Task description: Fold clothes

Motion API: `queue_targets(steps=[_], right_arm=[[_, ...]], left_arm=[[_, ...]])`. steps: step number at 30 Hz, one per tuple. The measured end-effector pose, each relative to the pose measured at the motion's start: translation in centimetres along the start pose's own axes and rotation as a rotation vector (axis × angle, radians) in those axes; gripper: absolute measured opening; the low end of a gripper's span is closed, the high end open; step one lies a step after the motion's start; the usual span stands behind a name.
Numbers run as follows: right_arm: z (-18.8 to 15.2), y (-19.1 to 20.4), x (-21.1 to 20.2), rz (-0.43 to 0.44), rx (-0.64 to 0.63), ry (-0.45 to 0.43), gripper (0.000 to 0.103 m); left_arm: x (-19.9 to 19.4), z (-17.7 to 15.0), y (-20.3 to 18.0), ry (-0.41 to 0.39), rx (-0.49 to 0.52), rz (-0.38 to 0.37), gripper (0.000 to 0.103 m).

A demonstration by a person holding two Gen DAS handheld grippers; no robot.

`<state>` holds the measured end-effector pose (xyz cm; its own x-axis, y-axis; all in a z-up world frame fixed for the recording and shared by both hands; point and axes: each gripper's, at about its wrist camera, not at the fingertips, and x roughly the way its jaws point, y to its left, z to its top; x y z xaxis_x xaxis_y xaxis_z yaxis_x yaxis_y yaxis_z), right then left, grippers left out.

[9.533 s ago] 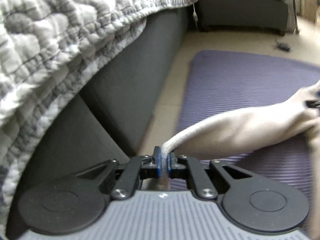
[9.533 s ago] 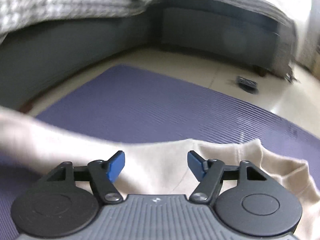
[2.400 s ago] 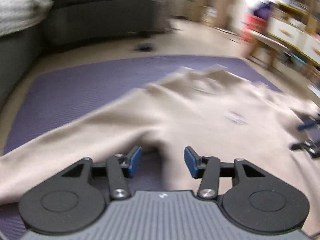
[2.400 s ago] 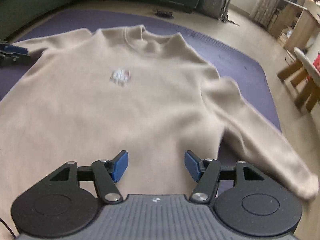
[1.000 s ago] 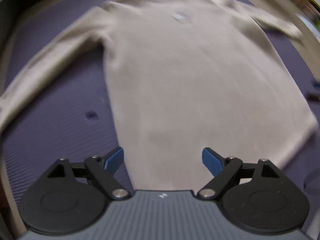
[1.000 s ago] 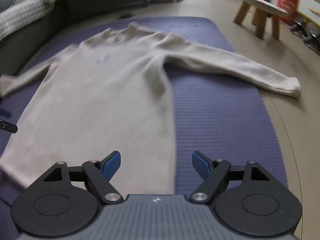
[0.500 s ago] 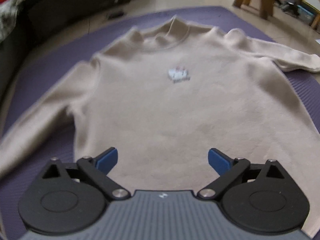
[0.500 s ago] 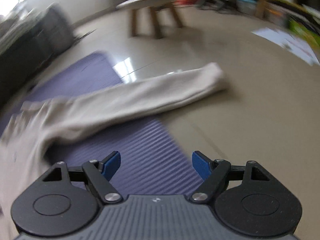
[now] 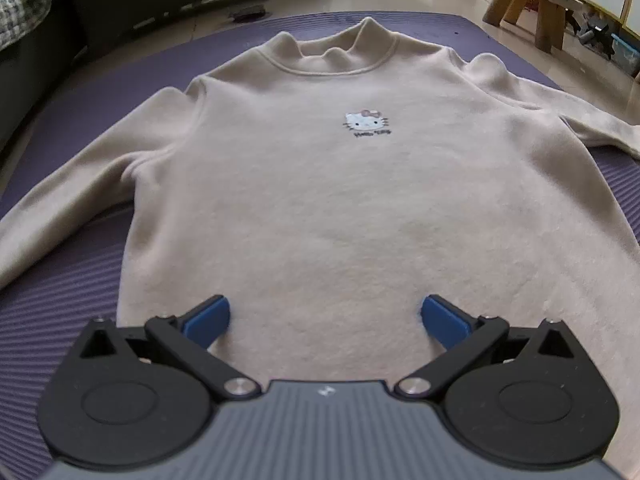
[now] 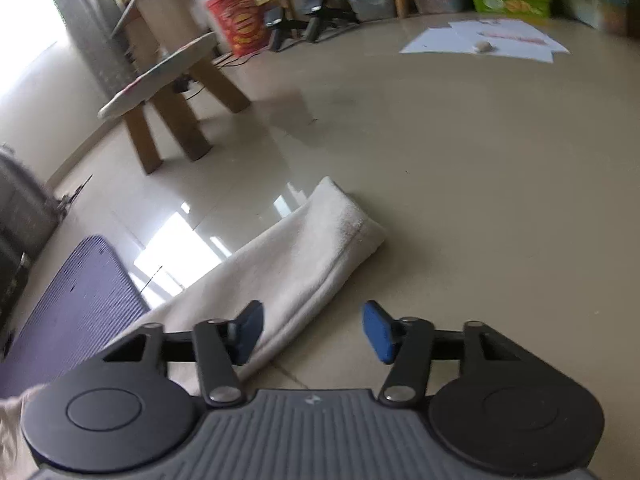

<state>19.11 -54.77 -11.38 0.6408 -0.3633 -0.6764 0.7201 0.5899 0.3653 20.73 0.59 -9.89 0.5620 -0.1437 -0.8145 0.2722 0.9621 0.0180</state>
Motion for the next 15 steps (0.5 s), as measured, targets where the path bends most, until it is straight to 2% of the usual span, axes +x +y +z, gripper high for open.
queue_targets(steps=[1, 6, 11, 15], right_arm=[[-0.1, 0.1, 0.4, -0.003, -0.001, -0.008, 0.033], [-0.4, 1.1, 1.7, 0.005, -0.024, -0.063, 0.03], [-0.1, 2.3, 2.8, -0.007, -0.04, -0.087, 0.01], [-0.3, 3.3, 1.9, 0.022, -0.046, -0.142, 0.008]], left_arm=[[0.0, -0.1, 0.0, -0.004, -0.001, 0.0, 0.103], [0.1, -0.1, -0.1, -0.009, -0.003, -0.001, 0.103], [0.1, -0.2, -0.1, -0.016, -0.002, -0.002, 0.103], [0.1, -0.2, 0.1, -0.016, 0.003, -0.007, 0.103]])
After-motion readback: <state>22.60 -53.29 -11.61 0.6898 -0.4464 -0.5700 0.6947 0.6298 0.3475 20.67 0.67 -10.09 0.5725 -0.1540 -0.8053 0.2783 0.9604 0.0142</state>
